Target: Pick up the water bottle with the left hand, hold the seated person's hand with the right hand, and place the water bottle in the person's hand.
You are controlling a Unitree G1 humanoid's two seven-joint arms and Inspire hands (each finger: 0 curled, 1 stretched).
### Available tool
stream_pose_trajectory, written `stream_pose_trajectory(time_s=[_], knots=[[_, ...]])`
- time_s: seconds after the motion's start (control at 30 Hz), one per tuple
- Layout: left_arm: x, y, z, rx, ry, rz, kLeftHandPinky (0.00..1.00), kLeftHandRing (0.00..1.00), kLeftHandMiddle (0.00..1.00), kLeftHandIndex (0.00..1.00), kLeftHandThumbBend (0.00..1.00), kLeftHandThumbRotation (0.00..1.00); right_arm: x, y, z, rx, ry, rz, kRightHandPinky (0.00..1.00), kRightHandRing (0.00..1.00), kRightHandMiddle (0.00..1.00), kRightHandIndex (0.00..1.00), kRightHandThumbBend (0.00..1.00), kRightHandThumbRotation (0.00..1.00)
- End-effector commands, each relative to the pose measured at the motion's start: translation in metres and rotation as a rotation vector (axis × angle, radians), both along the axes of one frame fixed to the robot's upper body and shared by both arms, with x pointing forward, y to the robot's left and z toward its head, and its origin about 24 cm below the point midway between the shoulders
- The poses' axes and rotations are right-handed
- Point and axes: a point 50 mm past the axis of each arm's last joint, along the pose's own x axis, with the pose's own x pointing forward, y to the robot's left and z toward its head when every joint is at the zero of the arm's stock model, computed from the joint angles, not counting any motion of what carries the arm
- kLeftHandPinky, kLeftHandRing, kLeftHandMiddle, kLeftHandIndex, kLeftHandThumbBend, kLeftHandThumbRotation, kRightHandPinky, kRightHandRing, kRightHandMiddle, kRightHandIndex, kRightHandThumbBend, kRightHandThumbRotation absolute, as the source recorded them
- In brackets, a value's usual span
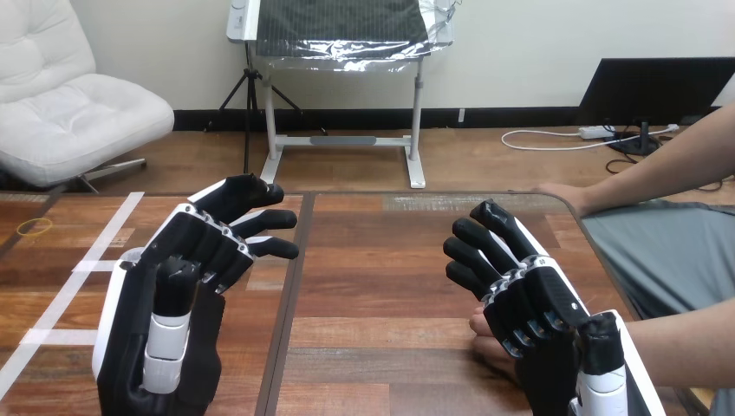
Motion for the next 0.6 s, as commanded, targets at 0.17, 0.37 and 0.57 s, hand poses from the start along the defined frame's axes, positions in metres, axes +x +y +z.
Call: stream_pose_trajectory(time_s=[0.17,0.37,0.57], knots=[[0.0040,-0.0044,0.0118,-0.022,-0.076,0.003,0.58,0.68,0.73,0.70,0.77,0.78,0.0041,-0.0005,0.0148,0.012,-0.083,-0.005,0.90,0.91,0.91,0.92,0.63,1.00],[0.0044,-0.0045,0.0115,-0.022,-0.075,0.009,0.57,0.68,0.72,0.70,0.76,0.77,0.0045,-0.0005,0.0148,0.012,-0.084,-0.004,0.90,0.91,0.91,0.92,0.63,1.00],[0.0050,-0.0037,0.0116,0.003,-0.078,0.014,0.57,0.69,0.73,0.71,0.78,0.75,0.0050,-0.0007,0.0148,0.009,-0.086,-0.003,0.90,0.91,0.91,0.92,0.63,1.00]])
